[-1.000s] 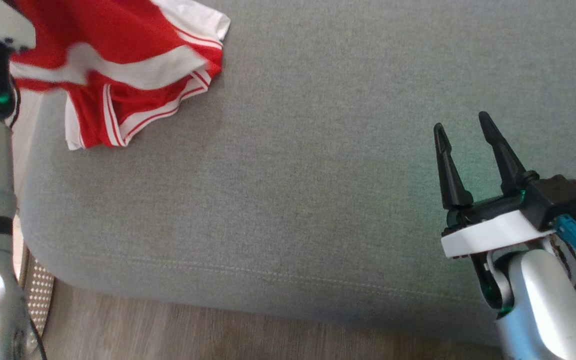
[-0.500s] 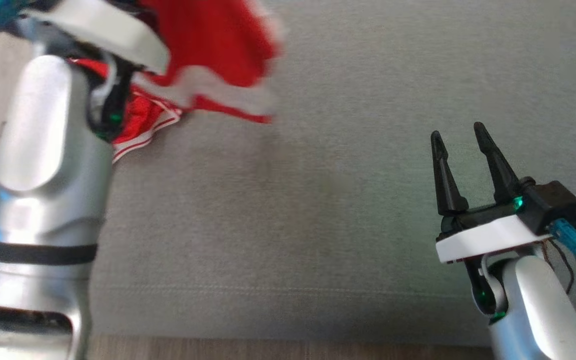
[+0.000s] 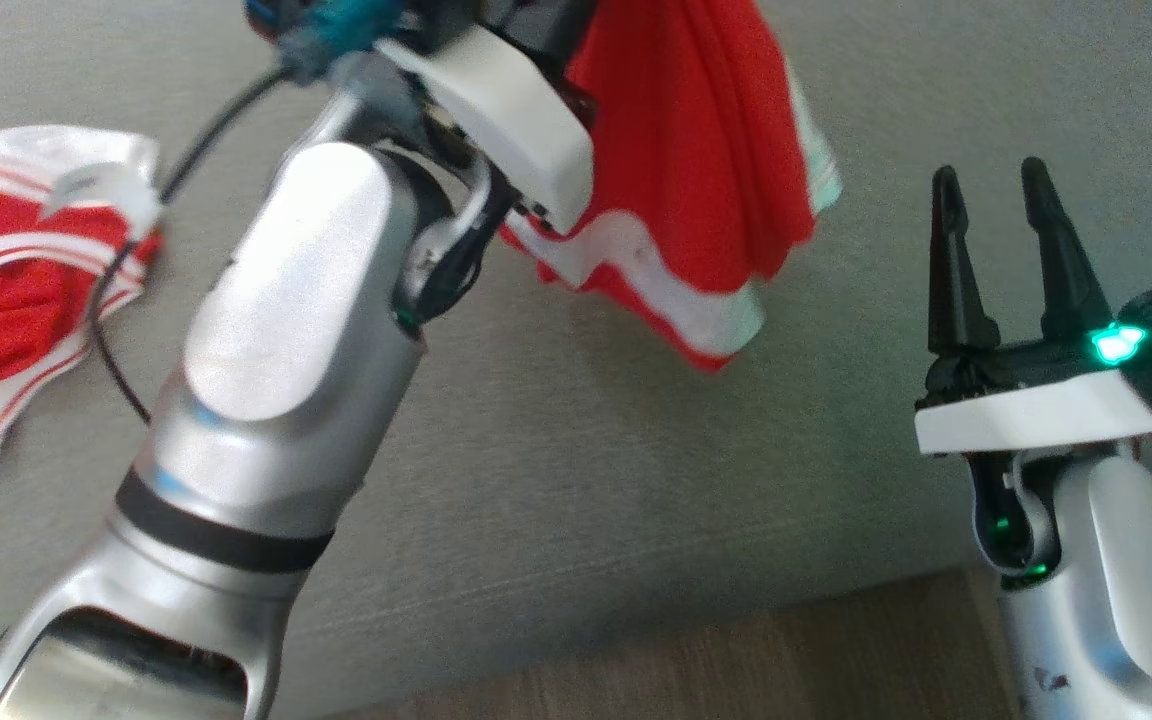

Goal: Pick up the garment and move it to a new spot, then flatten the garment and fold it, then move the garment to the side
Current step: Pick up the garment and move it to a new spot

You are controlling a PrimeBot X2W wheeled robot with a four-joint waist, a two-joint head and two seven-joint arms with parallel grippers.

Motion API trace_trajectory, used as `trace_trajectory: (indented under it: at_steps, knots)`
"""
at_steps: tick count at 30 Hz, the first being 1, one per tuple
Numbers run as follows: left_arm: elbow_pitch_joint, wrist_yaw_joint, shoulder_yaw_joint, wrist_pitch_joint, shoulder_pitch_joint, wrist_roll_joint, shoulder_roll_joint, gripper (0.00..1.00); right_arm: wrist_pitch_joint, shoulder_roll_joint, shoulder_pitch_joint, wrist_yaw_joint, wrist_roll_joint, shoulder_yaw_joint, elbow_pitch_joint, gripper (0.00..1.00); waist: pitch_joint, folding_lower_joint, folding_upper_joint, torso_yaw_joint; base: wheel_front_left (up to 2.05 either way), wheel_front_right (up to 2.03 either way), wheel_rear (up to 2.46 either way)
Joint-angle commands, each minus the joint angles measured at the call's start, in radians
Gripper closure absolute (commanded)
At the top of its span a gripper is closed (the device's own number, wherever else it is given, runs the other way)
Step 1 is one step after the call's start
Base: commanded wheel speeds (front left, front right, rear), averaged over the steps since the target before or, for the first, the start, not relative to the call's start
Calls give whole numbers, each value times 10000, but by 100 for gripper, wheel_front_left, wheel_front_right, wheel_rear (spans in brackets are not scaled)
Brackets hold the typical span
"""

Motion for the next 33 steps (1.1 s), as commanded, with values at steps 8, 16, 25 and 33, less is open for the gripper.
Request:
trace_trajectory:
  at_steps: [8,16,25,33]
  knots:
    - [2585,368,-377,10,-1484,1163,702,100,-92,58,-751,0,784,706,-840,0,1530,0,0,-2067,0,0,0]
    - [5391,369,-706,-745,-2475,1716,866,100,-92,58,-948,0,1173,1292,-1127,0,1974,0,0,-2547,0,0,0]
    - [7490,201,-1050,-1465,-3134,1743,548,0,-92,58,-906,0,1061,1546,-1102,0,1941,0,0,-2116,0,0,0]
    - [8012,89,-783,-2500,-3190,1222,527,0,-92,58,-670,0,529,1194,-789,0,1082,0,0,-963,0,0,0]
